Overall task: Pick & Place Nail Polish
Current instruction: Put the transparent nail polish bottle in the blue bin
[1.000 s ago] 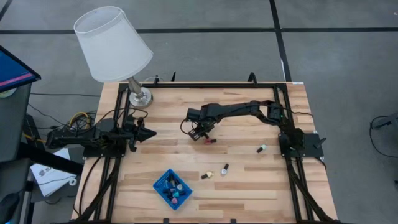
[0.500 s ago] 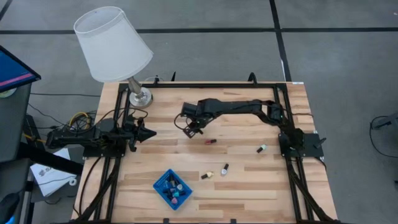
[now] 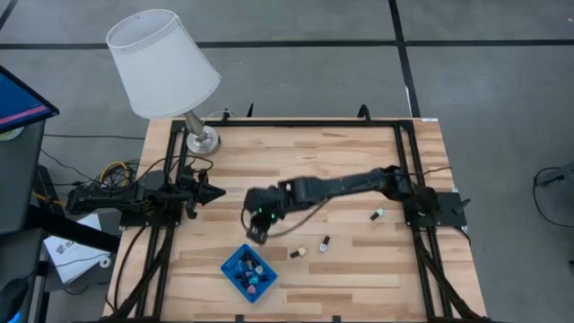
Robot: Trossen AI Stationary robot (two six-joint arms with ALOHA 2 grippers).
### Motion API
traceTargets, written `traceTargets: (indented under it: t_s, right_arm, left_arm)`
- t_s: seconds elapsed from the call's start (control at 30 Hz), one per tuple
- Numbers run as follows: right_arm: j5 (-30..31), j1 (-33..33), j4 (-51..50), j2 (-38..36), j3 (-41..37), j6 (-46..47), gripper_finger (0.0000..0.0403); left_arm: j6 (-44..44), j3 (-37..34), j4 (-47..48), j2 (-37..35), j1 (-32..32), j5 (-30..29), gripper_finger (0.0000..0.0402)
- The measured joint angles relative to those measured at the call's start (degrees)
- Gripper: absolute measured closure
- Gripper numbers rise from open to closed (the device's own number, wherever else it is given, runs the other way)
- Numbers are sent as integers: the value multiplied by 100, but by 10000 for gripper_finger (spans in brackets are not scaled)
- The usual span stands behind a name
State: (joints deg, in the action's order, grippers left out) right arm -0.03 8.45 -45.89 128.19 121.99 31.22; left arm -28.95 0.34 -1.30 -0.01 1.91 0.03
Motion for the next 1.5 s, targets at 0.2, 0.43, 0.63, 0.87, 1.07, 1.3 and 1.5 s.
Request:
traceTargets:
  t_s: [0.2, 0.43, 0.63, 0.87, 1.07, 1.3, 1.5]
  right_arm:
    - [4, 537, 868, 56, -115, -429, 318]
    - [22, 881, 2017, 55, -504, -755, 336]
    - [31, 960, 2368, 49, -838, -676, 337]
    - [24, 1038, 2625, 46, -1277, -571, 337]
    - [7, 1035, 2560, 64, -1455, -528, 337]
    - [9, 1029, 2555, 62, -1458, -570, 337]
    - [9, 1031, 2546, 62, -1458, -570, 337]
  left_arm:
    - [0, 0, 2, 0, 0, 0, 401]
    - [0, 0, 1, 0, -2, 0, 401]
    - [0, 0, 0, 0, 0, 0, 401]
    - [0, 0, 0, 0, -2, 0, 401]
    - [0, 0, 0, 0, -2, 0, 401]
    - [-1, 0, 0, 0, -1, 0, 401]
    - [0, 0, 0, 0, 0, 0, 401]
